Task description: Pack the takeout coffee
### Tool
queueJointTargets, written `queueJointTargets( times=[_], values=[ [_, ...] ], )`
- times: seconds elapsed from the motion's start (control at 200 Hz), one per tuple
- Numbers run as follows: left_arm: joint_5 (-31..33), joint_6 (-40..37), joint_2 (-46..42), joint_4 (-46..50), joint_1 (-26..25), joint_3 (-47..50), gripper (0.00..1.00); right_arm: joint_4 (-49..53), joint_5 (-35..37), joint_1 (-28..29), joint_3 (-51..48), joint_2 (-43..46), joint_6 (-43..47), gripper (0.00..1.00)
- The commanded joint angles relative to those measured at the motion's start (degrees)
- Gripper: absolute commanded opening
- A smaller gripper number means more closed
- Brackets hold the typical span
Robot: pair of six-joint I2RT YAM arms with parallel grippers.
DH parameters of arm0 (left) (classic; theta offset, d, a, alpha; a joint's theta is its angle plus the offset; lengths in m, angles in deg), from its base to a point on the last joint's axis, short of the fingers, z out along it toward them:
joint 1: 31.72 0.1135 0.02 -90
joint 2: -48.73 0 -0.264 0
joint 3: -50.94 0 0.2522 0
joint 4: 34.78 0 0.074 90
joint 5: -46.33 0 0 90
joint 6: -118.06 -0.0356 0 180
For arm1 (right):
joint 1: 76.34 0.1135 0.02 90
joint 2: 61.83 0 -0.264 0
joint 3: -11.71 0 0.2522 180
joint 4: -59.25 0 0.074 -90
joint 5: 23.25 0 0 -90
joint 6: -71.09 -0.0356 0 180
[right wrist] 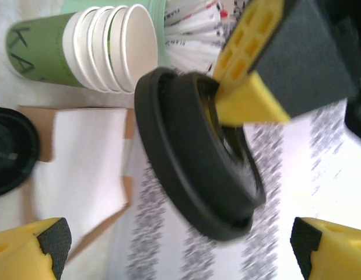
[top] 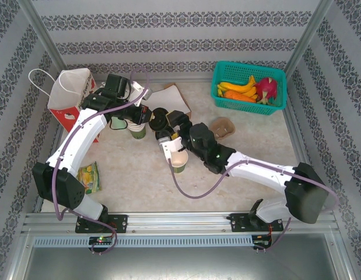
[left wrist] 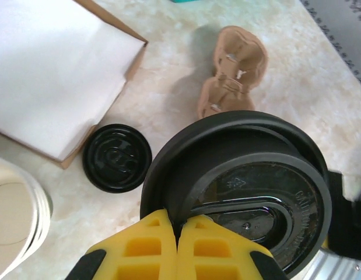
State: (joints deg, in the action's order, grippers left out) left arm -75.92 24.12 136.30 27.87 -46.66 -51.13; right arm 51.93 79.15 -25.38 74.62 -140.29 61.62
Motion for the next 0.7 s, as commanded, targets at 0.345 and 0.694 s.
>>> queueJointTargets(
  times=[0.345, 0.694],
  values=[
    [8.8, 21.8, -10.6, -6.2, -2.3, 11.6, 0.0, 22.2, 21.4, 0.2, 0.7, 12.1, -94.3, 0.98],
    [7.9, 30.3, -13.5, -10.4, -9.8, 18.7, 0.0, 34.1, 4.6, -7.1, 1.3, 12.9, -124.8, 0.98]
  ],
)
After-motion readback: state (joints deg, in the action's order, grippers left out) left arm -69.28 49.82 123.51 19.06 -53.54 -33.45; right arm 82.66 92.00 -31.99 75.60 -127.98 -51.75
